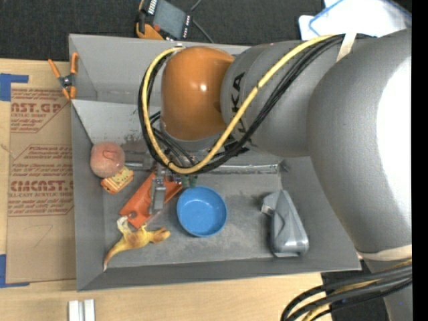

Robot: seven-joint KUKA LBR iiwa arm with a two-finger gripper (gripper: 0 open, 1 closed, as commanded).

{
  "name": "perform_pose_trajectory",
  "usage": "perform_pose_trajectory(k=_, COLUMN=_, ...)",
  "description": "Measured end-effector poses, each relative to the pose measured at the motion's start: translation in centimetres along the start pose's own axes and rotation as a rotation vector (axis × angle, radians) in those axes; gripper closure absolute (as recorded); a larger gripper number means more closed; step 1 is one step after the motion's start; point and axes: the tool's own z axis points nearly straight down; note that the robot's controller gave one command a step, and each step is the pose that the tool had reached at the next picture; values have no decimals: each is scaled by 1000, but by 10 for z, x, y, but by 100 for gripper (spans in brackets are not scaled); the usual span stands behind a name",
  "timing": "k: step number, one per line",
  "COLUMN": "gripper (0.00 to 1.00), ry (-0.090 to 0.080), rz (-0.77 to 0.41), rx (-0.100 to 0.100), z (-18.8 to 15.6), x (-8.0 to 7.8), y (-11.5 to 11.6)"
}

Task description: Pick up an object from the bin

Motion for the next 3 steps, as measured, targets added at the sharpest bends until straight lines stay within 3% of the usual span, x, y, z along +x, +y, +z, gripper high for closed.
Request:
perform_pose_trajectory(k=1, gripper=0, ry=0, rz=-2, rx=0, z=5, x=5, y=-7)
perform_pose_trajectory(k=3, gripper=0, ry=-3, rz=29, rx=-2, z=11, x=-9, y=-14)
